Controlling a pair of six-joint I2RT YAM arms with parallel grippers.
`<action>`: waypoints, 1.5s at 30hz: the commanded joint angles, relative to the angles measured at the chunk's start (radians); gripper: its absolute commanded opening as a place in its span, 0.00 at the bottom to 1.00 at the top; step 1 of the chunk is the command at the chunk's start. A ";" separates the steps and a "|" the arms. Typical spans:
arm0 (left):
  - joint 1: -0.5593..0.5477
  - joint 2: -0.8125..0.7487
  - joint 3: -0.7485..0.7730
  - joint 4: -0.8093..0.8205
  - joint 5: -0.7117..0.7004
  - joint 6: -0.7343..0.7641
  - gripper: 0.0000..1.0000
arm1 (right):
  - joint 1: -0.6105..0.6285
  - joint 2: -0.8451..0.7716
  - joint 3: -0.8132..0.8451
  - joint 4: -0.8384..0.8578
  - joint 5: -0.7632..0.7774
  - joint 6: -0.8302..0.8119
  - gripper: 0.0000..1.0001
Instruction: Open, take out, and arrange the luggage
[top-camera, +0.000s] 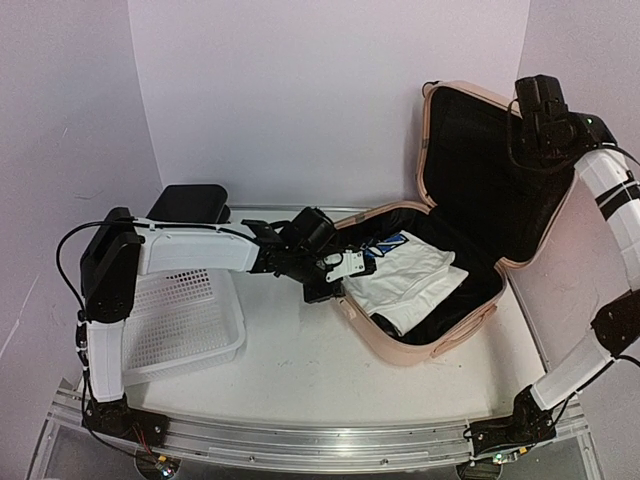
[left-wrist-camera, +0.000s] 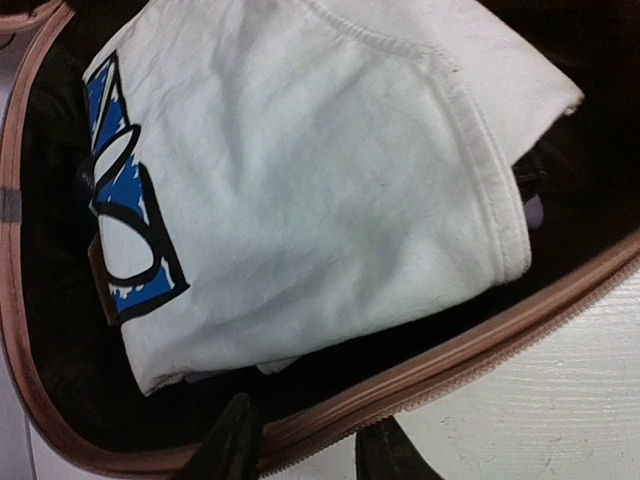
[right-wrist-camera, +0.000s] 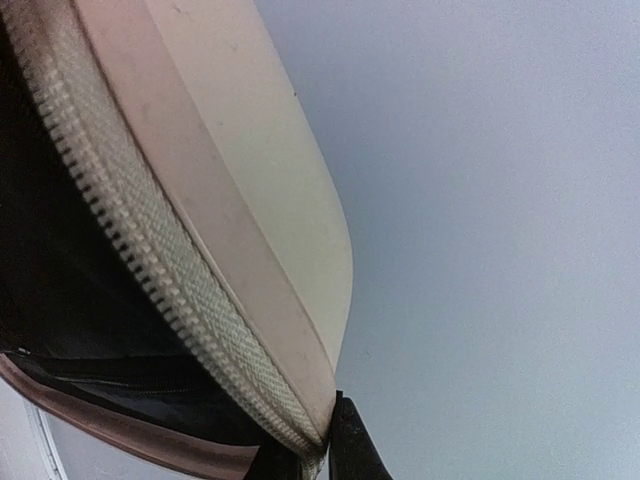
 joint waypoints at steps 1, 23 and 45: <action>0.096 0.046 0.104 -0.007 -0.235 -0.211 0.48 | -0.013 -0.101 -0.041 -0.011 0.083 -0.014 0.00; 0.109 0.048 0.166 -0.078 -0.034 -1.536 0.96 | -0.015 -0.223 -0.161 -0.087 -0.144 0.071 0.00; 0.045 0.464 0.667 -0.204 0.114 -1.119 0.26 | -0.025 -0.070 0.044 -0.039 -0.106 0.079 0.20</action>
